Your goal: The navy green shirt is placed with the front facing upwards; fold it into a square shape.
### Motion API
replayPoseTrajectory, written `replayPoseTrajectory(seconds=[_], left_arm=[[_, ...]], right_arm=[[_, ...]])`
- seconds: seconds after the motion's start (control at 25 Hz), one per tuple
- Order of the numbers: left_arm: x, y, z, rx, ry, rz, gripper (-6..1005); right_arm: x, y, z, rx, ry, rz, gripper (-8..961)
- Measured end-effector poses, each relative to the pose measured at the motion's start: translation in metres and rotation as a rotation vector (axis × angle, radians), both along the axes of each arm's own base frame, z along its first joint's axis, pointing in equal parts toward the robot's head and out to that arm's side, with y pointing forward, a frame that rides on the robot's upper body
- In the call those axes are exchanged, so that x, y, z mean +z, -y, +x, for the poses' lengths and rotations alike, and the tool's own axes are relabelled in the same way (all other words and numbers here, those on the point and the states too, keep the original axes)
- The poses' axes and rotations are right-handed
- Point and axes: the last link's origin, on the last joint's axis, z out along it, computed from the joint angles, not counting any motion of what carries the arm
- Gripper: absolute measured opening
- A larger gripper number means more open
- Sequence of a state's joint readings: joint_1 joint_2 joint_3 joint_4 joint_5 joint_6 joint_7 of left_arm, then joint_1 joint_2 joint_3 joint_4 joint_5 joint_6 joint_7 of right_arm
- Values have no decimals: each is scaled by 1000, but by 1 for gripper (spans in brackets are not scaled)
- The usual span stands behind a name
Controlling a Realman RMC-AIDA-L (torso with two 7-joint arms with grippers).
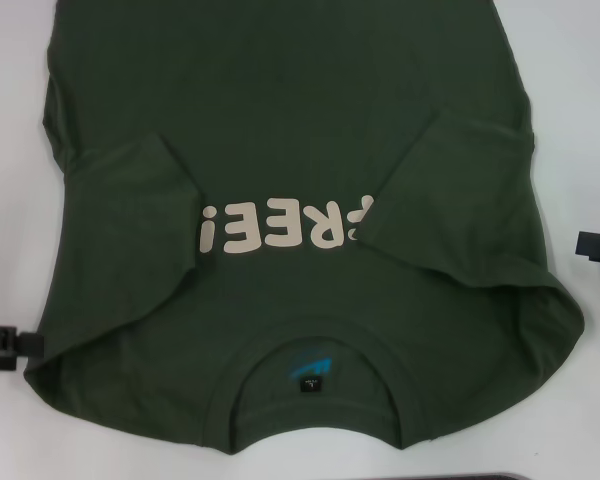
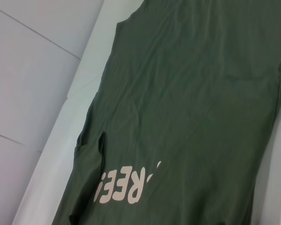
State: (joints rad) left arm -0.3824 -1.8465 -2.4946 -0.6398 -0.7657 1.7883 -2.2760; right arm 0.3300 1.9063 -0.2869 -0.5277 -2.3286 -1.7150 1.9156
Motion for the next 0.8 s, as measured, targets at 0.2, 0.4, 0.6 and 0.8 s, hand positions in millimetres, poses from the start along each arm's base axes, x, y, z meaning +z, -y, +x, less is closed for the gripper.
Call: replayPoseTrajectory(seconds=[0.2, 0.4, 0.6, 0.8], left_arm=[[-12, 1, -2, 4, -36, -36, 755], [-15, -1, 0, 2, -36, -46, 754], [-20, -3, 3, -7, -28, -51, 752], [-22, -4, 6, -20, -21, -63, 751]], right_arm=[[0, 0, 0, 0, -1, 0, 816], [0, 0, 0, 0, -2, 0, 816], [0, 0, 0, -1, -3, -1, 816], [0, 1, 0, -3, -5, -3, 816]])
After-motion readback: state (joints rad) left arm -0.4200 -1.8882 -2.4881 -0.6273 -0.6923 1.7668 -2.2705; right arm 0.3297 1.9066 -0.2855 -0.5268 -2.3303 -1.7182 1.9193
